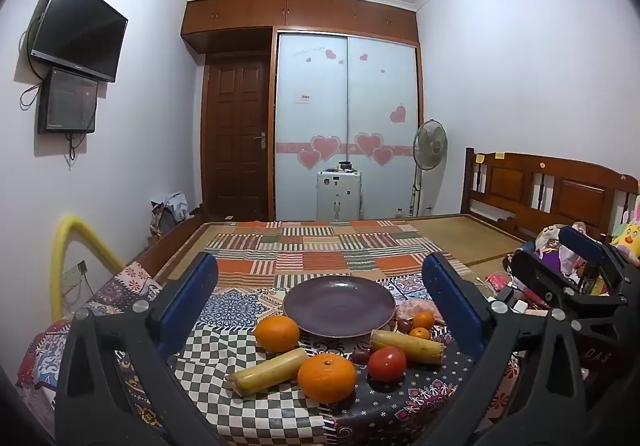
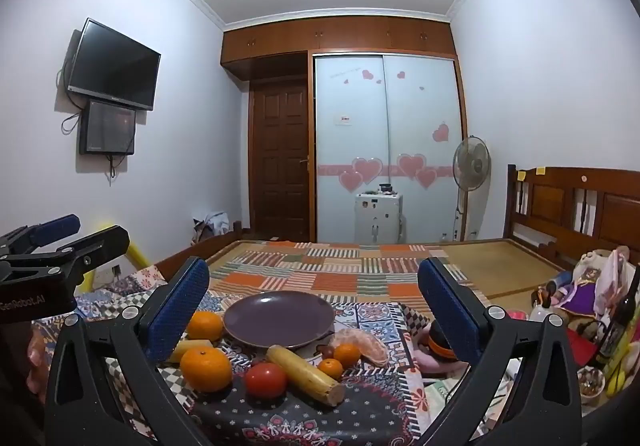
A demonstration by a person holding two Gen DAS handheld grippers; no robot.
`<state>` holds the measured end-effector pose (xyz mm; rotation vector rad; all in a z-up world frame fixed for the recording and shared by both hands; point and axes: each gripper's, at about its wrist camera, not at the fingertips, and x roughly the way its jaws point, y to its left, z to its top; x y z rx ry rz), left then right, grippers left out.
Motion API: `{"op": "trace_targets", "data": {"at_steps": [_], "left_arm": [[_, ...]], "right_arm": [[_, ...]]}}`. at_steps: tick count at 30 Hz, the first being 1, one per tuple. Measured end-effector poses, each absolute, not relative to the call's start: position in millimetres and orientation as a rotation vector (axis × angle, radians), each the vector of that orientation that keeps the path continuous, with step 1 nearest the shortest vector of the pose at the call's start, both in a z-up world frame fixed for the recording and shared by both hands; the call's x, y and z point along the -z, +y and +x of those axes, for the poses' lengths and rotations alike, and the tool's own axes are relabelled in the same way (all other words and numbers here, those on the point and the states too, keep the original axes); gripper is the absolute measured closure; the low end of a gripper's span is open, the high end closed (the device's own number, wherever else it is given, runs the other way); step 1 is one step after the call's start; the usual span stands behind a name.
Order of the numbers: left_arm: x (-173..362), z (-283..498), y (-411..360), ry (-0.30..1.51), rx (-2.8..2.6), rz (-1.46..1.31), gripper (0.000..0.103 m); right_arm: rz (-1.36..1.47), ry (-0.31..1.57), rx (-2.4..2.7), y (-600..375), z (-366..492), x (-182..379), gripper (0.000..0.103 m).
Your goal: Organize fruits
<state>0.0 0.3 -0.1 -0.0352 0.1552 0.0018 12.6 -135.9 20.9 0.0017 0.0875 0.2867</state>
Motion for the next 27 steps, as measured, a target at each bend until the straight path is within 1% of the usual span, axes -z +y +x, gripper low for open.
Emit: {"op": "trace_targets", "data": {"at_steps": [27], "left_arm": [[-0.5,-4.3,-3.7,0.141,0.009,-0.015,0.0]], "right_arm": [[0.007,0.098,-0.287,-132.1,12.3,-20.9,0.0]]}}
